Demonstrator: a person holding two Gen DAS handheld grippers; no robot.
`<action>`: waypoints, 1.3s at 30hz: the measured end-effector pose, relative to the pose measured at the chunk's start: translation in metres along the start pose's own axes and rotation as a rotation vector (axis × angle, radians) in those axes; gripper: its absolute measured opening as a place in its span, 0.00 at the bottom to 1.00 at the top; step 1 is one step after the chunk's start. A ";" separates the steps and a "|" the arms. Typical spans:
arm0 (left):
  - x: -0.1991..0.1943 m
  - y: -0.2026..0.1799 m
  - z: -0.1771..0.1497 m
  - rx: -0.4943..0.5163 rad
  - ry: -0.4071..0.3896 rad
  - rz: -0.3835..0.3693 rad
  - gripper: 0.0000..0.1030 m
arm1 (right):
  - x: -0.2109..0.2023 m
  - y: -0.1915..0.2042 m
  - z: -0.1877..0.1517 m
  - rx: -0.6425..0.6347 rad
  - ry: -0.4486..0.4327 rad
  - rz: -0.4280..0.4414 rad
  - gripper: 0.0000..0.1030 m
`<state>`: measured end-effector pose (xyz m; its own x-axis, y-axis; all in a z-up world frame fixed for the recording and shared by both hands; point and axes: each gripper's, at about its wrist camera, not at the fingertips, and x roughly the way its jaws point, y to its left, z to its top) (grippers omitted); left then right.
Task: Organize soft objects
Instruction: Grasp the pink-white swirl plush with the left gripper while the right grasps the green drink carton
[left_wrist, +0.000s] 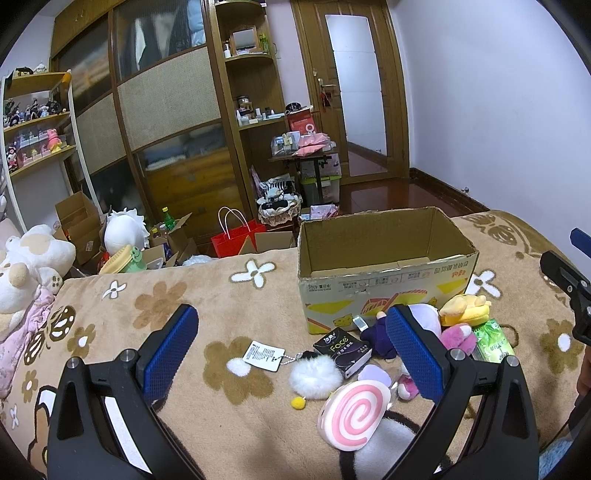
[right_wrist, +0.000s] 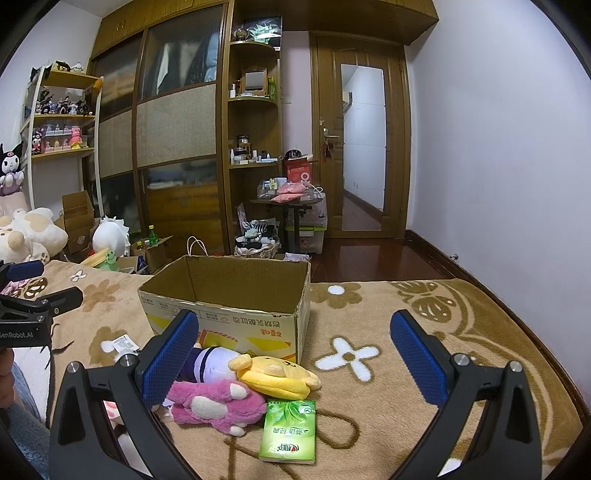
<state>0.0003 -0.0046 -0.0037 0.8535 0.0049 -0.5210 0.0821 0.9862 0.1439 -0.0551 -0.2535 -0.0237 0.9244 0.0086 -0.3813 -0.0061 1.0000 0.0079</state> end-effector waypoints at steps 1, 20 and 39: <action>-0.002 0.002 0.000 0.002 0.003 0.001 0.98 | 0.000 0.000 0.000 0.000 -0.001 0.002 1.00; 0.021 -0.002 -0.008 0.029 0.207 -0.073 0.98 | 0.012 0.000 -0.005 0.008 0.062 0.020 1.00; 0.085 -0.021 -0.032 0.003 0.533 -0.205 0.98 | 0.075 -0.018 -0.035 0.058 0.332 0.001 1.00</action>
<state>0.0542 -0.0191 -0.0782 0.4427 -0.1027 -0.8908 0.2204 0.9754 -0.0029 0.0015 -0.2711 -0.0848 0.7497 0.0203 -0.6614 0.0236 0.9981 0.0574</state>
